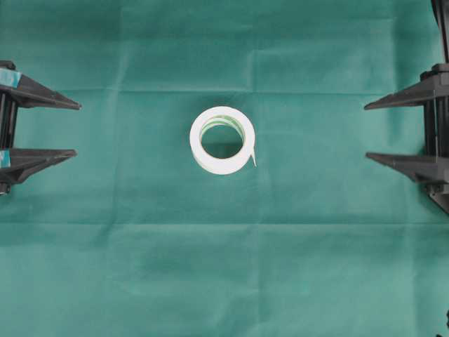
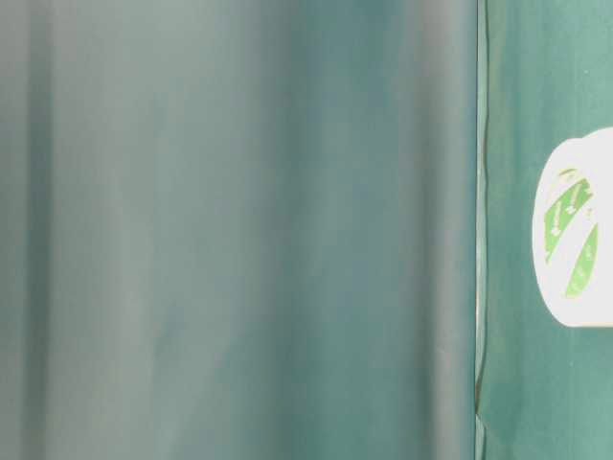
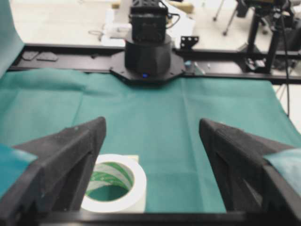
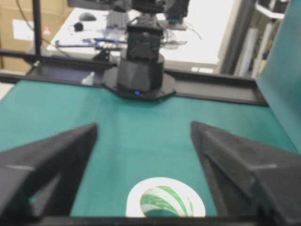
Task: Peel off the duct tape with your right arm.
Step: 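Move the left gripper open toward the white tape roll, then lower the left gripper and pinch the tape roll's rim, then lift the tape roll upright with the left gripper, loose end facing right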
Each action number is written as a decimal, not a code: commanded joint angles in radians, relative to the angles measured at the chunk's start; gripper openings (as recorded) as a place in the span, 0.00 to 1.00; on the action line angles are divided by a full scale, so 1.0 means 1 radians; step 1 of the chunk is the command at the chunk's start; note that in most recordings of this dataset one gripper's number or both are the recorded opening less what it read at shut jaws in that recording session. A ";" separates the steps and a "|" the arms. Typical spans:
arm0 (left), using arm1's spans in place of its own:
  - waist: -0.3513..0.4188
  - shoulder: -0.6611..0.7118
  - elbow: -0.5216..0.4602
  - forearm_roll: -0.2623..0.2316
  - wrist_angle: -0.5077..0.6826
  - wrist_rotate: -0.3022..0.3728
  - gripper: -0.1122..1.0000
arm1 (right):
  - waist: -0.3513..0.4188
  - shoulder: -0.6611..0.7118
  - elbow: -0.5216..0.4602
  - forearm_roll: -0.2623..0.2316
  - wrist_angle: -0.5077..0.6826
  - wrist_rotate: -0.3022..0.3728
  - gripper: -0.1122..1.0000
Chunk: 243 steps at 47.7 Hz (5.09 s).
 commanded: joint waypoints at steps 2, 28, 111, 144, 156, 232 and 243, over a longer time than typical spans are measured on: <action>-0.003 0.011 -0.014 -0.002 -0.012 0.002 0.96 | 0.002 0.003 -0.011 0.000 -0.014 0.000 0.78; 0.021 0.281 -0.135 -0.002 -0.152 0.011 0.96 | 0.002 0.002 0.002 0.000 -0.034 0.000 0.81; 0.029 0.870 -0.822 -0.002 0.782 0.015 0.95 | 0.002 -0.003 0.025 0.000 -0.048 0.002 0.81; 0.044 1.086 -0.839 0.003 0.703 0.017 0.95 | 0.002 -0.003 0.034 0.000 -0.049 0.003 0.81; 0.054 1.166 -0.839 0.003 0.655 0.018 0.95 | 0.002 -0.005 0.034 0.000 -0.049 0.003 0.81; 0.012 1.060 -0.922 0.005 0.819 0.106 0.30 | 0.002 -0.005 0.043 0.000 -0.057 0.003 0.81; -0.028 1.023 -1.028 0.005 0.923 0.107 0.30 | 0.002 -0.005 0.041 0.000 -0.055 0.003 0.81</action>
